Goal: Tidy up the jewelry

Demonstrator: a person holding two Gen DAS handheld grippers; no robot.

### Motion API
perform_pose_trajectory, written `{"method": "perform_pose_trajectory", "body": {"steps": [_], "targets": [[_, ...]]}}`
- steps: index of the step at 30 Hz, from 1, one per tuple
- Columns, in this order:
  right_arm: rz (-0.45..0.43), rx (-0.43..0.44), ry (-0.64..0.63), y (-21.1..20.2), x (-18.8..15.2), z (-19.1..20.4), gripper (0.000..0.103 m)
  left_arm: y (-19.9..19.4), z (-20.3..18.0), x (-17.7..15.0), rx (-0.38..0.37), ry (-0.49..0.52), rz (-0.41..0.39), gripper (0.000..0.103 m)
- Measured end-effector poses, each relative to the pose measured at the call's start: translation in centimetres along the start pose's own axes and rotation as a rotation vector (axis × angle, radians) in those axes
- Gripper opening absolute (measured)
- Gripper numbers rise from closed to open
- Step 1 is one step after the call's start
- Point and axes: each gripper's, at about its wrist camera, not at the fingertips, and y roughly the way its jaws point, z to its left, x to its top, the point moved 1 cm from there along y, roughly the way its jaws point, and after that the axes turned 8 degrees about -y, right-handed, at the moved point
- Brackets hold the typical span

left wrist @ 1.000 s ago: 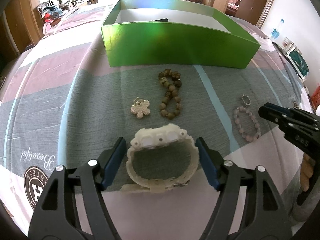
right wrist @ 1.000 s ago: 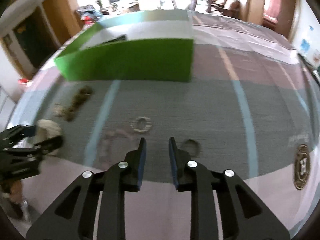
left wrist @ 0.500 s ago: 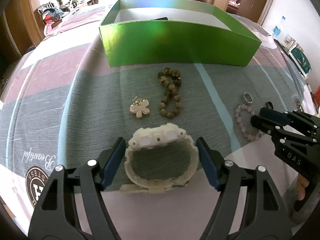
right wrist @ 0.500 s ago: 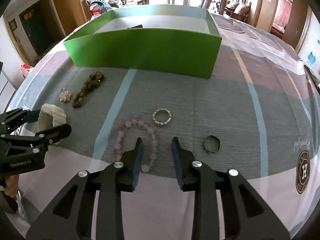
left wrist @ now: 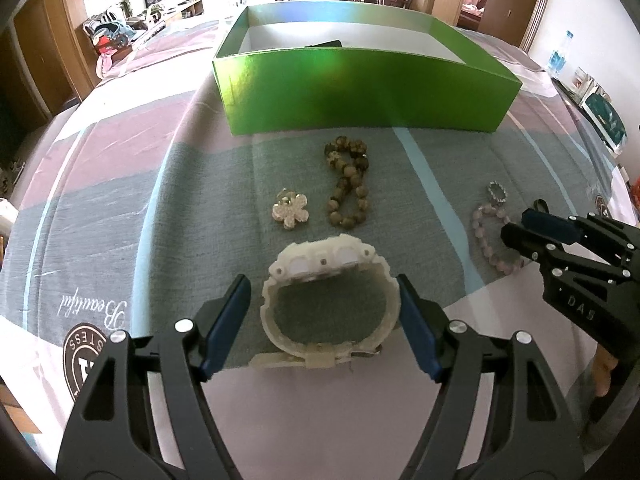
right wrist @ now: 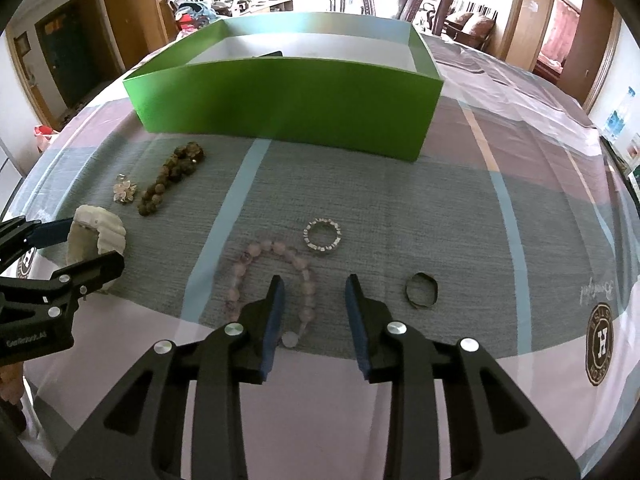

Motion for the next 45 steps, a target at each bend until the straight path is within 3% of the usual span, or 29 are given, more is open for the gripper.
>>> {"method": "perform_pose_trajectory", "body": {"steps": [8, 15, 45], "targets": [[0.007, -0.022, 0.030, -0.2, -0.2, -1.0, 0.032, -0.1, 0.4, -0.3, -0.004, -0.011, -0.001, 0.073], [0.006, -0.042, 0.035, -0.2, -0.4, -1.1, 0.038, -0.3, 0.6, -0.7, -0.004, -0.019, 0.000, 0.073], [-0.018, -0.045, 0.040, -0.6, -1.1, 0.2, 0.038, 0.0, 1.2, -1.1, 0.009, -0.037, -0.005, 0.077]]}}
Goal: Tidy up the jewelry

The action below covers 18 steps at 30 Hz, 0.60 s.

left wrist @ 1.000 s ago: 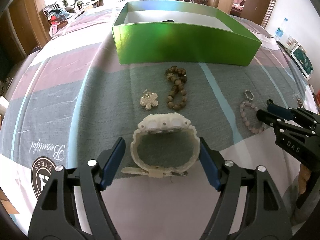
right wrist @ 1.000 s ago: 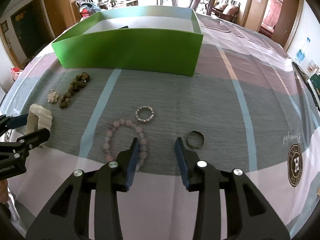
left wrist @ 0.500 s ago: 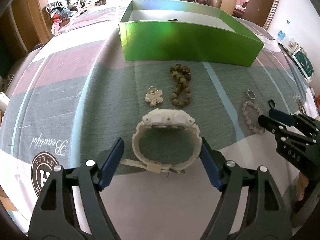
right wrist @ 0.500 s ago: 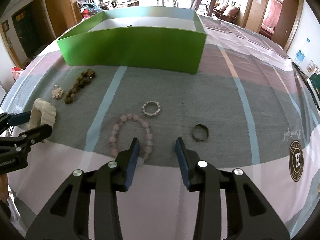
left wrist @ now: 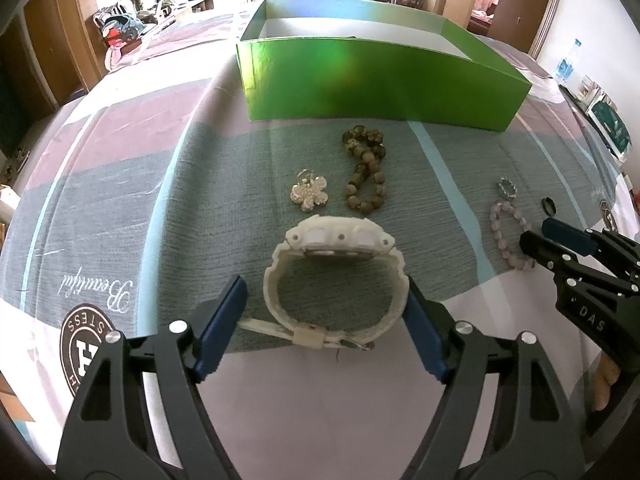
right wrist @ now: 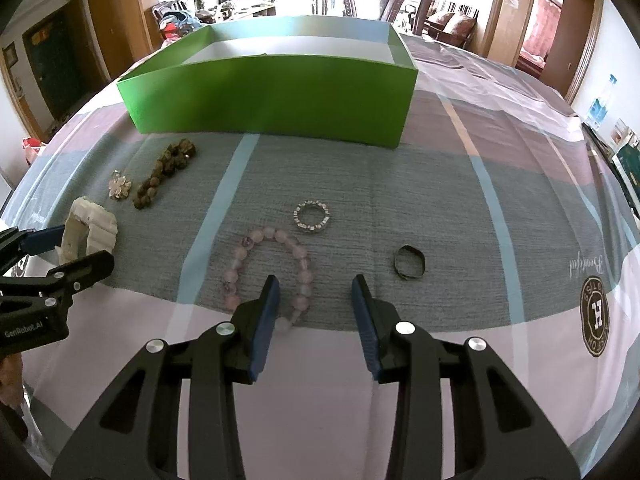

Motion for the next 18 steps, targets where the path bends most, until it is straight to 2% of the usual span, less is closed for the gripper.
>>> {"method": "perform_pose_trajectory", "body": {"steps": [7, 12, 13, 15, 18], "targets": [[-0.003, -0.002, -0.007, 0.2, 0.3, 0.2, 0.038, 0.0, 0.0, 0.0, 0.003, 0.005, -0.001, 0.076], [-0.007, 0.004, -0.005, 0.2, 0.3, 0.1, 0.037, 0.0, -0.1, 0.1, 0.009, 0.013, -0.018, 0.071], [-0.010, 0.013, -0.007, 0.1, 0.3, 0.2, 0.034, 0.0, -0.2, 0.1, 0.009, 0.014, -0.020, 0.071], [-0.014, 0.031, -0.029, 0.0, 0.3, 0.6, 0.014, 0.0, -0.2, 0.1, 0.010, 0.014, -0.024, 0.070], [-0.016, 0.023, -0.048, 0.0, 0.4, 1.1, 0.009, -0.1, -0.1, 0.2, 0.020, 0.012, -0.033, 0.068]]}}
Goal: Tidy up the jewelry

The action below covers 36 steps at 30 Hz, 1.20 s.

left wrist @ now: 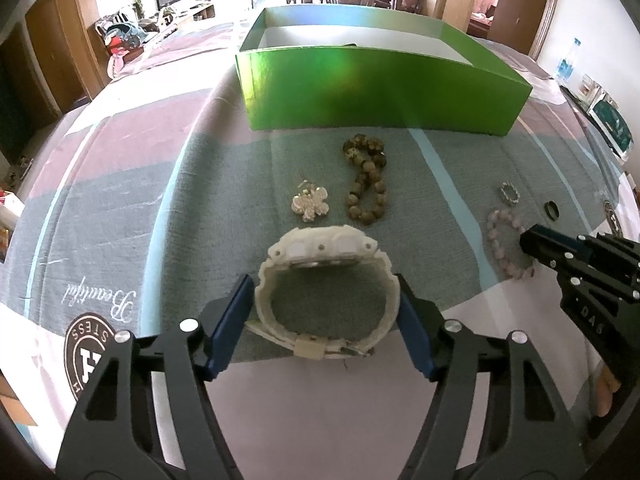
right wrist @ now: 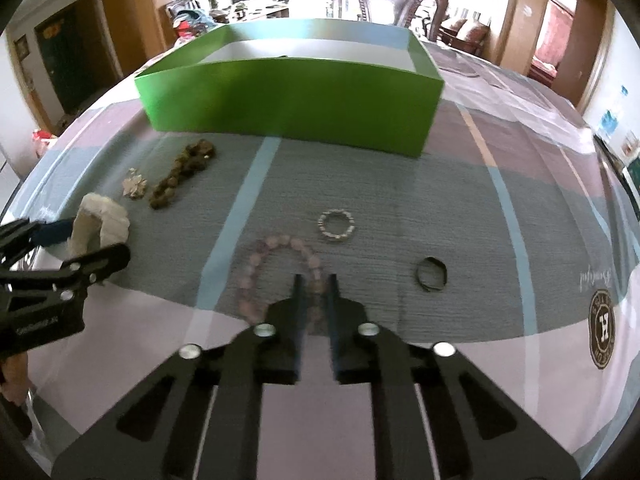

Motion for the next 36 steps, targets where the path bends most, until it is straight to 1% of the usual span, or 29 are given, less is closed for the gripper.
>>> {"method": "perform_pose_trajectory", "body": {"steps": [4, 6, 15, 23, 28, 32, 36], "targets": [[0.004, 0.029, 0.015, -0.1, 0.1, -0.3, 0.008, -0.5, 0.1, 0.2, 0.009, -0.002, -0.019, 0.067], [-0.008, 0.033, 0.023, -0.6, 0.2, -0.5, 0.008, -0.9, 0.1, 0.5, 0.011, -0.002, -0.032, 0.067], [-0.094, 0.002, 0.039, -3.7, 1.7, -1.5, 0.008, -2.2, 0.1, 1.3, 0.005, -0.001, -0.071, 0.067], [-0.074, 0.002, 0.051, -2.9, 1.6, -1.8, 0.008, -2.6, 0.1, 1.5, -0.003, -0.003, -0.081, 0.065], [-0.079, 0.009, 0.051, -3.1, 1.7, -1.7, 0.008, -2.8, 0.1, 1.7, 0.000, -0.004, -0.087, 0.065], [-0.092, 0.012, 0.047, -3.6, 2.0, -1.9, 0.008, -3.4, -0.1, 2.1, 0.000, 0.006, -0.107, 0.065], [-0.128, 0.002, 0.035, -4.9, 3.2, -2.4, 0.008, -4.4, -0.3, 3.7, -0.011, 0.016, -0.142, 0.065]]}}
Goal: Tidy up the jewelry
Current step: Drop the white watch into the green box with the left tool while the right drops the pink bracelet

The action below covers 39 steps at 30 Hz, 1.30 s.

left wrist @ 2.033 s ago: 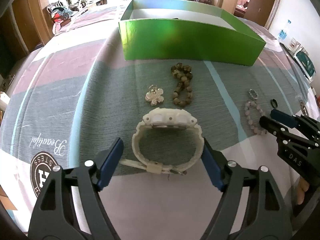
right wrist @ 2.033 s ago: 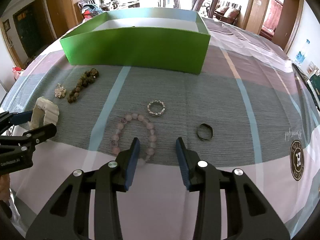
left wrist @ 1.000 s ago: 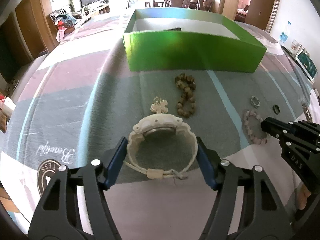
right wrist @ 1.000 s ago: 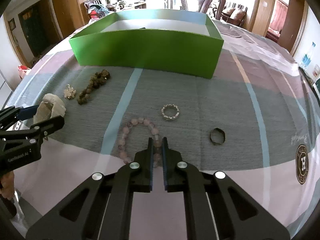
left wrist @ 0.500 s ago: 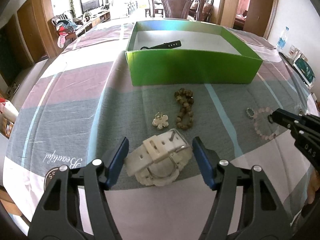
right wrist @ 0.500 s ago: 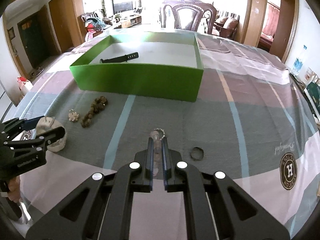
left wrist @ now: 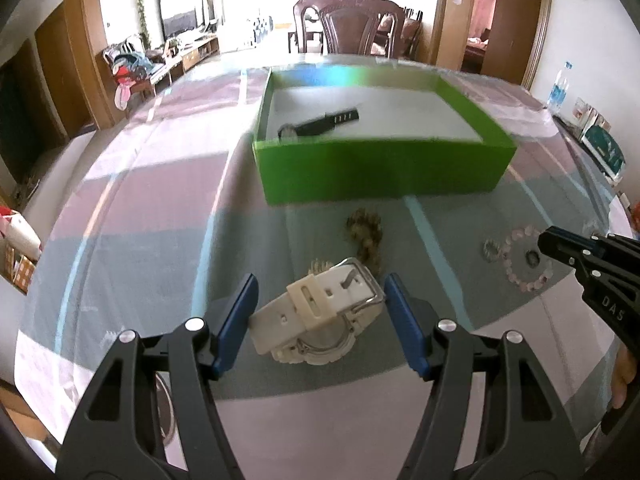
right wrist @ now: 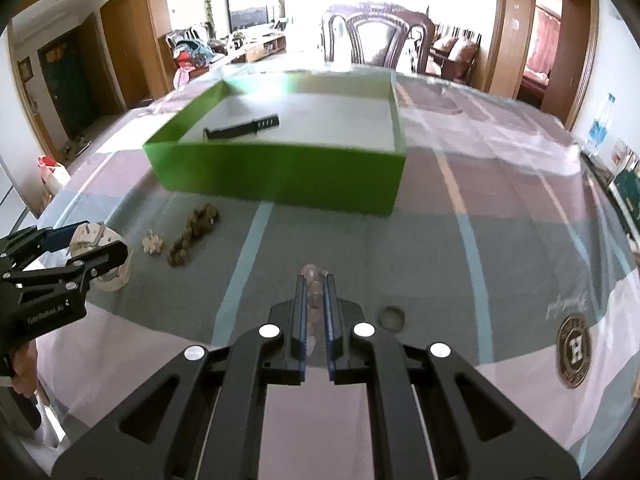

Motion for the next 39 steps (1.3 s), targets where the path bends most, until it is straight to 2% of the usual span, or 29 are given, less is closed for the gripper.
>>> {"method": "perform_pose_trajectory", "body": {"steps": [5, 8, 11, 15, 19, 24, 26, 28, 29, 30, 32, 35, 39], "targets": [[-0.087, -0.032, -0.037, -2.3, 3.5, -1.0, 0.008, -1.3, -0.6, 3.5, -0.015, 0.030, -0.064, 0.065], [-0.147, -0.075, -0.069, -3.2, 6.7, -1.7, 0.008, -1.9, -1.5, 7.0, -0.031, 0.062, -0.113, 0.065], [-0.173, -0.078, -0.074, -2.8, 9.7, -2.4, 0.008, -1.2, -2.3, 10.0, -0.042, 0.085, -0.133, 0.065], [-0.138, -0.075, -0.067, 0.7, 13.1, -3.5, 0.008, 2.1, -3.6, 14.2, -0.040, 0.091, -0.111, 0.065], [-0.041, -0.051, -0.037, 6.2, 14.5, -4.0, 0.008, 6.4, -4.1, 15.9, -0.052, 0.060, -0.042, 0.065], [0.032, -0.047, -0.012, 10.3, 14.4, -4.0, 0.008, 10.7, -3.7, 16.1, -0.031, 0.031, 0.035, 0.065], [0.012, -0.038, -0.019, 10.3, 14.3, -3.8, 0.008, 11.4, -3.4, 16.1, -0.031, 0.021, 0.048, 0.068], [-0.013, -0.066, -0.015, 9.3, 14.1, -4.0, 0.011, 11.4, -2.8, 16.2, -0.022, -0.004, 0.049, 0.073], [-0.016, -0.062, -0.009, 8.8, 13.9, -4.2, 0.020, 11.1, -2.4, 16.1, -0.026, -0.013, 0.044, 0.073], [-0.024, -0.045, 0.002, 7.8, 13.5, -4.5, 0.033, 10.5, -2.3, 15.8, -0.030, -0.015, 0.034, 0.073], [-0.032, -0.042, 0.013, 6.3, 12.5, -5.1, 0.042, 8.7, -1.7, 15.2, -0.016, -0.006, 0.003, 0.073], [-0.024, -0.038, 0.024, 3.5, 9.8, -6.0, 0.042, 6.2, -1.0, 13.3, 0.016, 0.006, -0.019, 0.075], [0.013, -0.054, 0.067, 1.9, 5.0, -7.3, 0.045, 3.7, -0.3, 9.2, 0.009, 0.029, -0.015, 0.077]]}}
